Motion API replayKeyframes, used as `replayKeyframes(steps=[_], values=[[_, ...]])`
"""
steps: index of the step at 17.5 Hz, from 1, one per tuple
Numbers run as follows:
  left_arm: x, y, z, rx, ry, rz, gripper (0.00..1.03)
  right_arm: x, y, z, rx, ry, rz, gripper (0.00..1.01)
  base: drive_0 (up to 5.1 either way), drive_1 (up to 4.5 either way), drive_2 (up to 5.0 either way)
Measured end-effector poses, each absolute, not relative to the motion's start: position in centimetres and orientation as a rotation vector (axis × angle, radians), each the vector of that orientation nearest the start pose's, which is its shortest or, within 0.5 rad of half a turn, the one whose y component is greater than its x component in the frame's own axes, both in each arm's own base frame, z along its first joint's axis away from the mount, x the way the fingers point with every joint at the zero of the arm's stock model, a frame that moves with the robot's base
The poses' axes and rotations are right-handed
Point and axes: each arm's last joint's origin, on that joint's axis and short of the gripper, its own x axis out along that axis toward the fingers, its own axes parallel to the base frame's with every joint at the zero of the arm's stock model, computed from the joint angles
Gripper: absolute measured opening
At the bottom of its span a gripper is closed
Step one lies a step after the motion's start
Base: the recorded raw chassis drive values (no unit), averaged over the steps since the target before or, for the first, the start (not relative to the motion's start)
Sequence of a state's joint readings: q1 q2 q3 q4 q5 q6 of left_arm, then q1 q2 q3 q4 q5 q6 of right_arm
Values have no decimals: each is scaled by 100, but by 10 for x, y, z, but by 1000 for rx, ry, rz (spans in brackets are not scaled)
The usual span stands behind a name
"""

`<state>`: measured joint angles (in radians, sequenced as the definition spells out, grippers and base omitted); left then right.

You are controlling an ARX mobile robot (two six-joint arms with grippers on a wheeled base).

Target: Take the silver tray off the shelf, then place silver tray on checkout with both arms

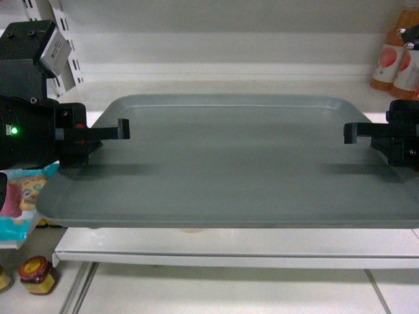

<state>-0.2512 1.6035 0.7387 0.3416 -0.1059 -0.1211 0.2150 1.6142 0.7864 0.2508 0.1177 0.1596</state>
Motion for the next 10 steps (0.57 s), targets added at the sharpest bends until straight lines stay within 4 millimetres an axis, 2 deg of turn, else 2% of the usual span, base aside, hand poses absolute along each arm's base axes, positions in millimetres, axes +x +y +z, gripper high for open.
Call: replayKeyframes(steps=[10], values=[[308,-76,172,-25,523,-113,4,315,65,175,59,577,48,3,3,-413,420]])
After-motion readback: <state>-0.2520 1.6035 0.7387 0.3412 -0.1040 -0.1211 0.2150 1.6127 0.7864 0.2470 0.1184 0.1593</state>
